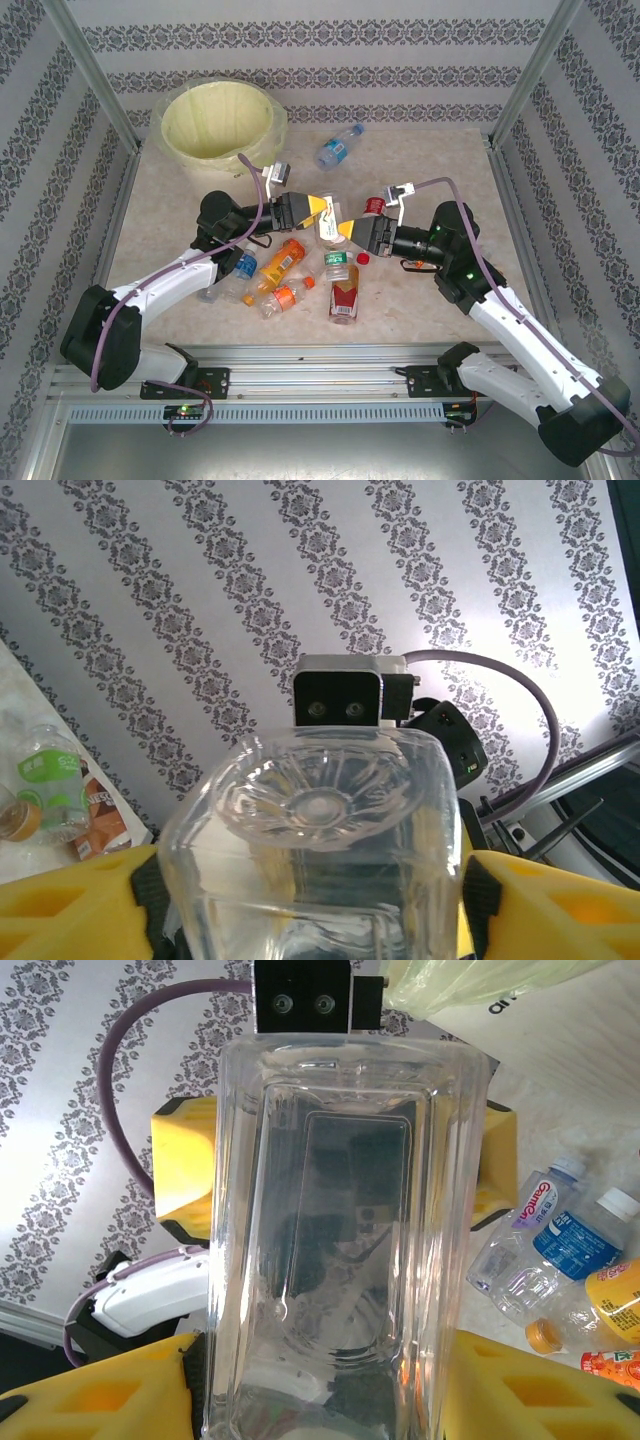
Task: Put the plastic bottles in the bin
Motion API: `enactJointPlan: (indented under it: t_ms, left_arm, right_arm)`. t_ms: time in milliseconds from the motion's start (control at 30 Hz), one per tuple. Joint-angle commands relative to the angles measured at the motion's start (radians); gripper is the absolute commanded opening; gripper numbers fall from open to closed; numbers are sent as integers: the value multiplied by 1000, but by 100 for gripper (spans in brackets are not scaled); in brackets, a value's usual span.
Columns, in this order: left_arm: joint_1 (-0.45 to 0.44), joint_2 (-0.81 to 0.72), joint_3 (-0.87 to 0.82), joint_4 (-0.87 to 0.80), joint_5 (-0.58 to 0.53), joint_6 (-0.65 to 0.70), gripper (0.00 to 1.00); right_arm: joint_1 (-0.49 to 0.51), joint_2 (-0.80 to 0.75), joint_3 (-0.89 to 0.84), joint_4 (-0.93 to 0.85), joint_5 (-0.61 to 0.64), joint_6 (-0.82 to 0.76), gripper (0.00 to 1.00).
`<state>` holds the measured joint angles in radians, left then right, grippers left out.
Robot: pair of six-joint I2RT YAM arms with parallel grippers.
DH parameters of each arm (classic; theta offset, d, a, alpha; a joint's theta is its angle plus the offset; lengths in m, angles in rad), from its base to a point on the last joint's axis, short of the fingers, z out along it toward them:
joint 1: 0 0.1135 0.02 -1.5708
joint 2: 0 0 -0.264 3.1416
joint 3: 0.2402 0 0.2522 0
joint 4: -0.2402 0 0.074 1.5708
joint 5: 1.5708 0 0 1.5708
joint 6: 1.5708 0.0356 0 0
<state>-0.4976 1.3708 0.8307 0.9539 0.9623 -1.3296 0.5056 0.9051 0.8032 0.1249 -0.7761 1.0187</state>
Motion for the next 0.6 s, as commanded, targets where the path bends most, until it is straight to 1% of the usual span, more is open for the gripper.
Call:
enactJointPlan:
  t_ms: [0, 67, 167, 233, 333, 467, 533, 567]
  left_arm:
    - [-13, -27, 0, 76, 35, -14, 70]
    - [-13, -32, 0, 74, 37, -15, 65]
    - [-13, -44, 1, 62, 41, -6, 61]
    - [-13, -53, 3, 40, 39, 10, 59]
    - [-10, -69, 12, -17, 36, 46, 57]
    - [13, -99, 34, -135, 26, 111, 56]
    - [39, -115, 51, -201, 25, 139, 55]
    - [50, -126, 67, -270, 22, 172, 55]
  right_arm:
    - [-7, 2, 12, 55, -18, 0, 59]
    - [-9, 5, 12, 50, -18, -4, 59]
    - [-10, -1, 11, 25, -16, -18, 62]
    - [-13, -14, 12, -4, -12, -33, 68]
    - [-21, -50, 23, -86, -4, -75, 83]
    - [-39, -117, 48, -250, 34, -163, 97]
    - [-41, -153, 61, -335, 68, -217, 98]
    - [-41, -173, 68, -377, 90, -252, 98]
